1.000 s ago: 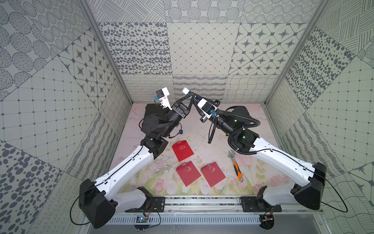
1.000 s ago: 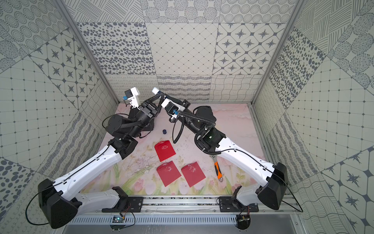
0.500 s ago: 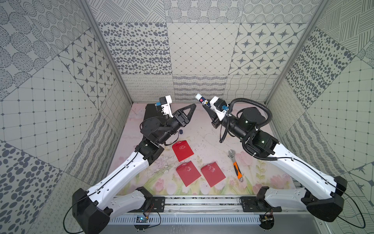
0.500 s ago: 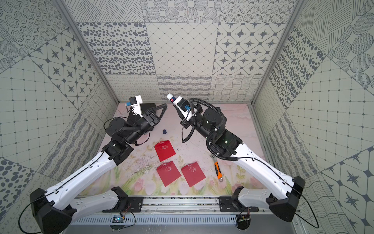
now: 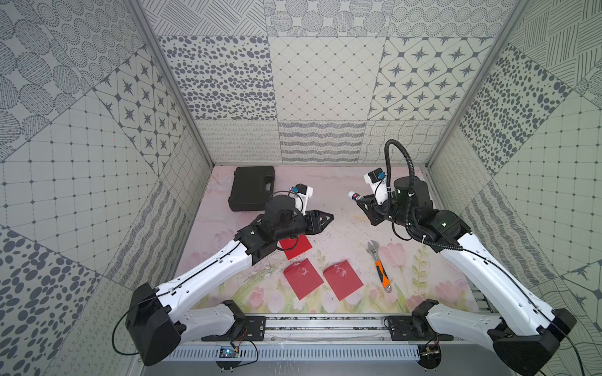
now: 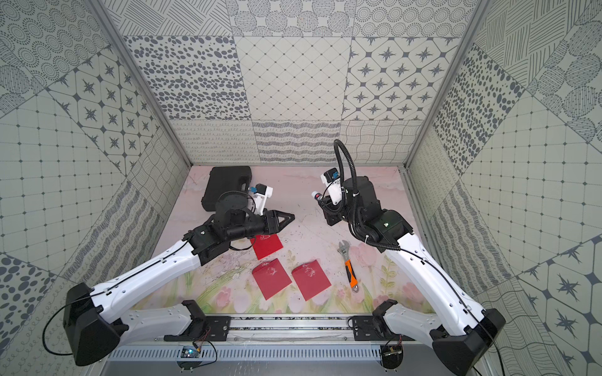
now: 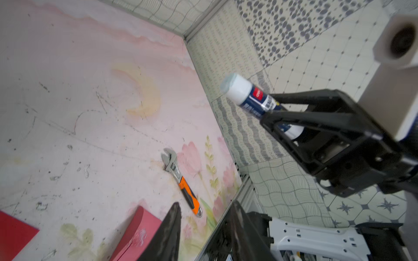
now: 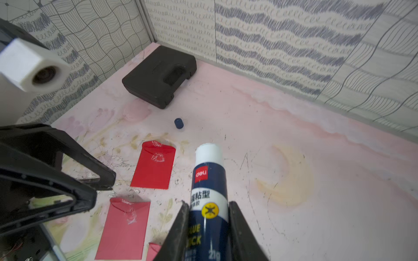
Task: Seal the envelope with a glue stick
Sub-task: Adjust the envelope at the center of the board.
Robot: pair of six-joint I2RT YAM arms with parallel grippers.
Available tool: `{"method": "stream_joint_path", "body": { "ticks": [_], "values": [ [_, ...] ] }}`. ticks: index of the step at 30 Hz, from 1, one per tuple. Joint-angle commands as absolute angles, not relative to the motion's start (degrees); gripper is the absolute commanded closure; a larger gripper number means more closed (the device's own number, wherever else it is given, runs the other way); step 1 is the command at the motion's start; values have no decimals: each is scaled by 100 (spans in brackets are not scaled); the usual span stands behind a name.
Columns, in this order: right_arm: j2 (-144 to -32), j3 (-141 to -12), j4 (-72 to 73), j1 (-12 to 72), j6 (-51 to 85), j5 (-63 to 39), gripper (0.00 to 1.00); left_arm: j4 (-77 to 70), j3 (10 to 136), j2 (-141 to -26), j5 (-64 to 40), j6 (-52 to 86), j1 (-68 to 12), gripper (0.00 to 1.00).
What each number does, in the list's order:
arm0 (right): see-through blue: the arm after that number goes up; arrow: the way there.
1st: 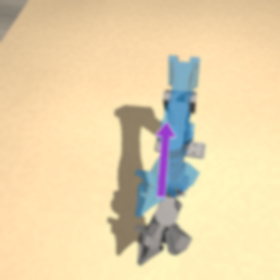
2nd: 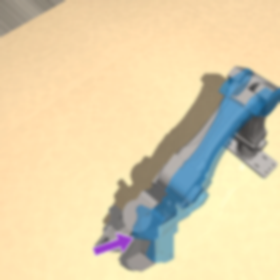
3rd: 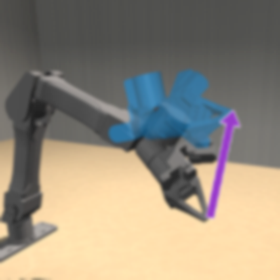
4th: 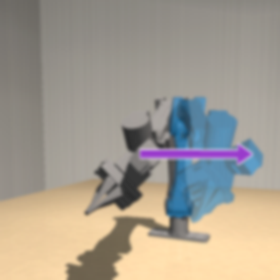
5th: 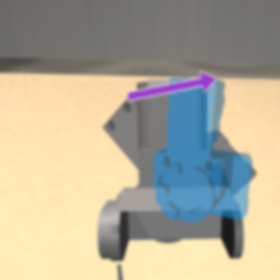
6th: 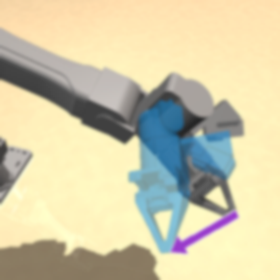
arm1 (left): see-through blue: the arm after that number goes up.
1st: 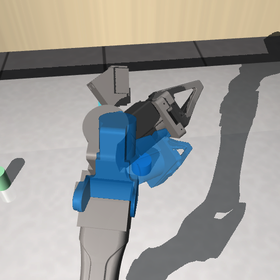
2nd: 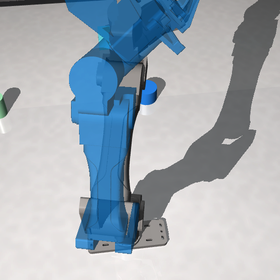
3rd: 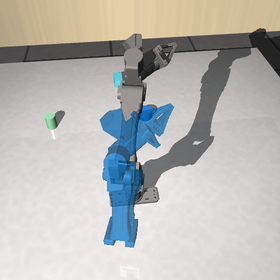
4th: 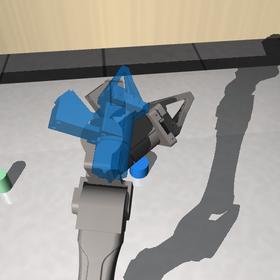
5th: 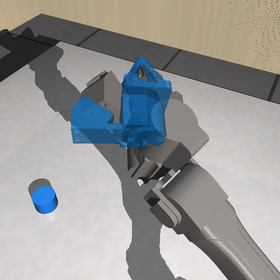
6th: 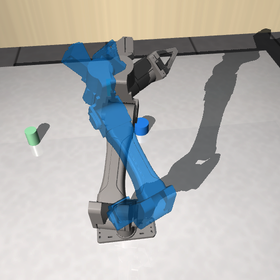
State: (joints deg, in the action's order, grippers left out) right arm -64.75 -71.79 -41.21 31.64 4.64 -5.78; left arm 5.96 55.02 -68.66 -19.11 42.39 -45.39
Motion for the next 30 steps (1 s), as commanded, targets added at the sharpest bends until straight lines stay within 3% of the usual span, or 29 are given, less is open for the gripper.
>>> {"method": "stream_joint_path", "body": {
  "ticks": [1,13,23,30],
  "values": [
    [-6444,-7070,-4666,2912,1140,-1295,98,2416,5468,-7226,-1867,3027,-5009,63],
    [-6166,-6671,-4579,2374,1324,-1896,94,3275,5751,-8717,-392,1514,-6348,65],
    [-6008,-6478,-4519,2341,1430,-1916,91,3360,5972,-9497,175,1199,-6399,63],
    [-5995,-6424,-4433,2340,1472,-1980,90,3230,6087,-9960,39,935,-6261,61]
  ]
}}
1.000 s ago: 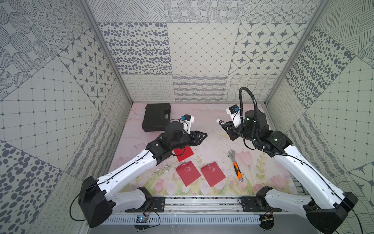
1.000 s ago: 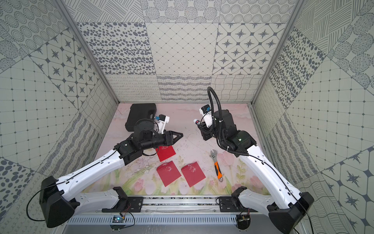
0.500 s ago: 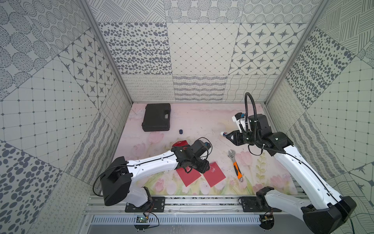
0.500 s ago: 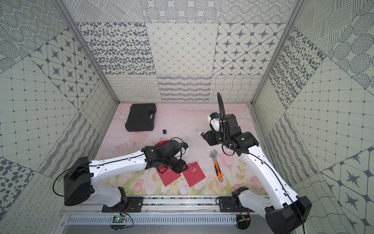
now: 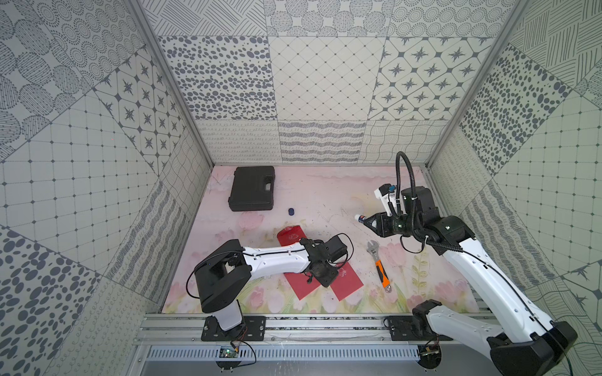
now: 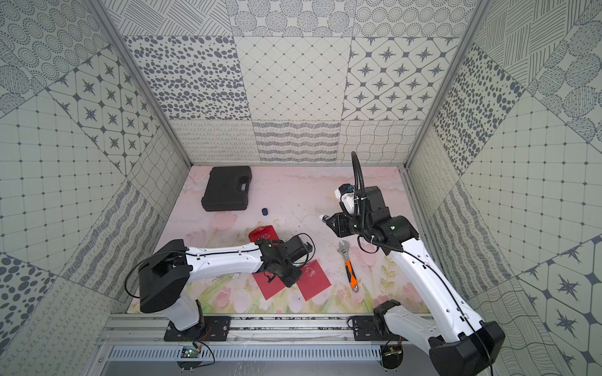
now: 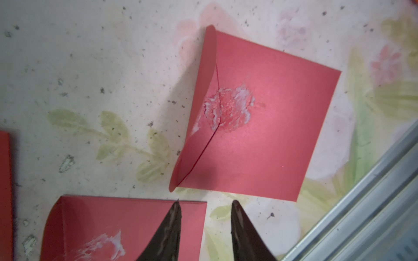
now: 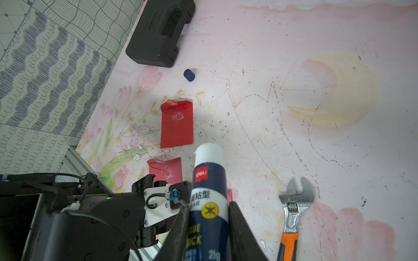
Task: Seal the envelope with a glue stick
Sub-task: Adjust the envelope at the center of the board.
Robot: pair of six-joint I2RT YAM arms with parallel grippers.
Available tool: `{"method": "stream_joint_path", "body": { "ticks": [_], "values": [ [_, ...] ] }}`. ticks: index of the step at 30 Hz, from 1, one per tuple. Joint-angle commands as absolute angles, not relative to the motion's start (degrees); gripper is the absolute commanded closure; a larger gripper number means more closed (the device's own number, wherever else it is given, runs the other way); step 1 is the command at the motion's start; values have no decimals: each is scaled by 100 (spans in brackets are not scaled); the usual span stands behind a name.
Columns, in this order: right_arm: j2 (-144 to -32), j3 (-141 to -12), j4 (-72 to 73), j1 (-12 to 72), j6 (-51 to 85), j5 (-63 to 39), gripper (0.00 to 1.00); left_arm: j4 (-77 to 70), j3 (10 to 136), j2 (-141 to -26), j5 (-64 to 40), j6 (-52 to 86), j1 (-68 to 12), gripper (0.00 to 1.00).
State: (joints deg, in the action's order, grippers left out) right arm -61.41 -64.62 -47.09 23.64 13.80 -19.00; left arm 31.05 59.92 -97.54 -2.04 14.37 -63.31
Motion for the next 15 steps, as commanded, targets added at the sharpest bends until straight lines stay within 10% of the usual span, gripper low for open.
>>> {"method": "stream_joint_path", "body": {
  "ticks": [1,15],
  "values": [
    [-5992,-6433,-4437,2338,1472,-1991,90,3194,6084,-9988,2,898,-6218,61],
    [-5966,-6468,-4471,2343,1486,-2127,90,3147,6278,-10153,-152,524,-5847,54]
  ]
}}
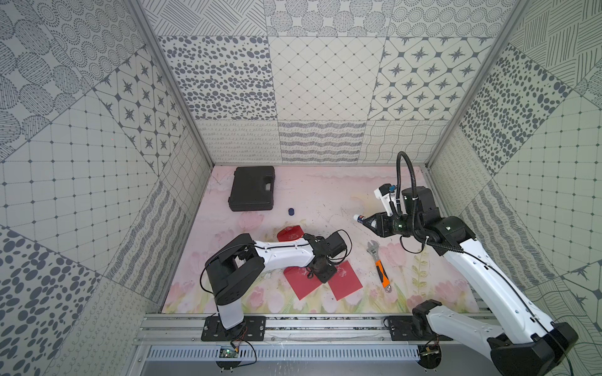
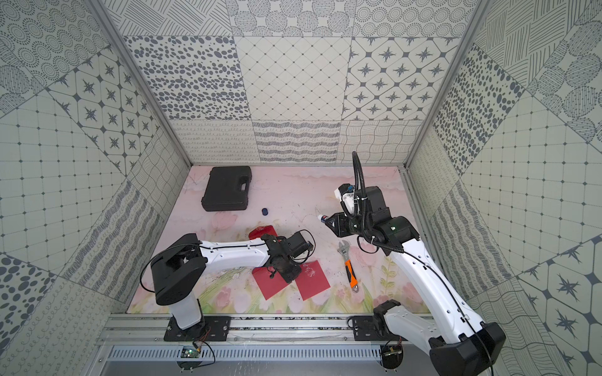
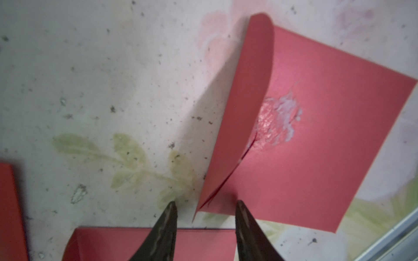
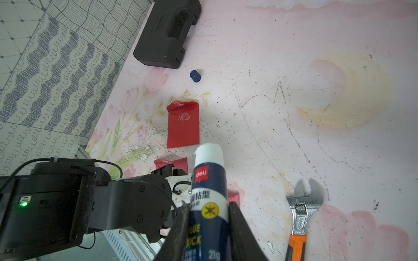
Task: Seal the envelope with a glue stick
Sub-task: Adjust the envelope at the center of the board.
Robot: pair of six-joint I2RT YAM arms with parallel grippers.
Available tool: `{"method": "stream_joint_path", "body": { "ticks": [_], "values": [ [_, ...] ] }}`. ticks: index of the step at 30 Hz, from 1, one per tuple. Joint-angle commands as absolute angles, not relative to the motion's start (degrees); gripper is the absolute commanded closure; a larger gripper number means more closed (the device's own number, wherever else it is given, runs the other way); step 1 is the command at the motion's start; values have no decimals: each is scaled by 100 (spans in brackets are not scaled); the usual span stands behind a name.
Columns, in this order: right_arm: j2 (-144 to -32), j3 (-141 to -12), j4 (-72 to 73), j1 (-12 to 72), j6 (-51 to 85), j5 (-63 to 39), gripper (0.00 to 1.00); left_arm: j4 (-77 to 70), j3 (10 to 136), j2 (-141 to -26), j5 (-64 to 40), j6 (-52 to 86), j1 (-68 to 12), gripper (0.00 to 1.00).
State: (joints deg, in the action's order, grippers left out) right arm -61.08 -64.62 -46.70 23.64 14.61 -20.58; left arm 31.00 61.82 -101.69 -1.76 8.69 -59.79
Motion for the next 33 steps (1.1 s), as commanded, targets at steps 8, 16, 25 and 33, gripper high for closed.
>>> {"method": "stream_joint_path", "body": {
  "ticks": [8,16,25,33],
  "values": [
    [-6006,-6495,-4450,2341,1446,-2154,90,3184,6524,-10345,-557,146,-5695,55],
    [-5943,-6539,-4509,2346,1486,-1986,90,3164,6585,-10525,-729,79,-5691,69],
    [-6035,-6667,-4792,2342,1929,-1745,92,2845,6183,-10336,-881,411,-5689,87],
    [-6848,-7274,-6126,2394,2903,-1686,100,1668,5599,-10123,-1634,1623,-5664,96]
  ]
}}
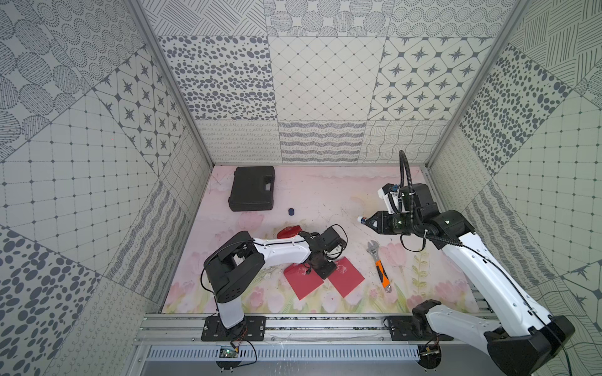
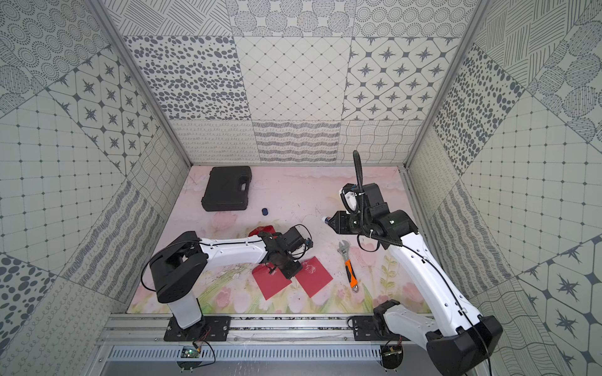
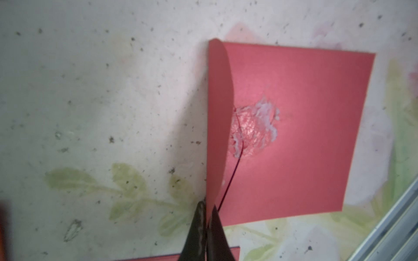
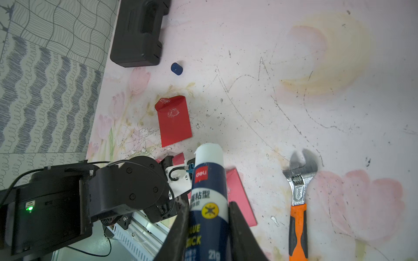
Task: Seal the envelope with a glue stick
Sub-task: Adjust the envelope at the center of the board, then apply the envelope at the center of the board.
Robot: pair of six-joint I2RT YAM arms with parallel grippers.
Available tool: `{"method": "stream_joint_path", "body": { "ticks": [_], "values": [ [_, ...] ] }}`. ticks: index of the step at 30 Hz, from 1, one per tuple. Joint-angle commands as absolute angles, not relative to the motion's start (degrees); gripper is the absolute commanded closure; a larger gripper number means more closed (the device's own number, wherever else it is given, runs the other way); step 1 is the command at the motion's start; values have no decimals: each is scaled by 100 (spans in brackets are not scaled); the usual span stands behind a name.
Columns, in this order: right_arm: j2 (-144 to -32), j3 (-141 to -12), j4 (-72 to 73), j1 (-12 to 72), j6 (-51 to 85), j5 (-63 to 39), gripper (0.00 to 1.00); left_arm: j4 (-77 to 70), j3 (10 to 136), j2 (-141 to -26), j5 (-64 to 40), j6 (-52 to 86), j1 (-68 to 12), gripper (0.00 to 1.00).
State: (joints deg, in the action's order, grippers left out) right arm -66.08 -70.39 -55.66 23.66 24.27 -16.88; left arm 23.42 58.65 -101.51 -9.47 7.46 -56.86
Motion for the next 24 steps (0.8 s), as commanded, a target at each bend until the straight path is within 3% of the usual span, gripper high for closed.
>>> {"method": "stream_joint_path", "body": {
  "ticks": [1,24],
  "values": [
    [-6917,-7290,-6212,2434,2934,-1714,100,1525,5544,-10125,-1700,1766,-5666,96],
    [-8964,-6962,-6917,3707,3122,-1451,100,1043,5327,-10279,-2236,2848,-5582,99]
  ]
}}
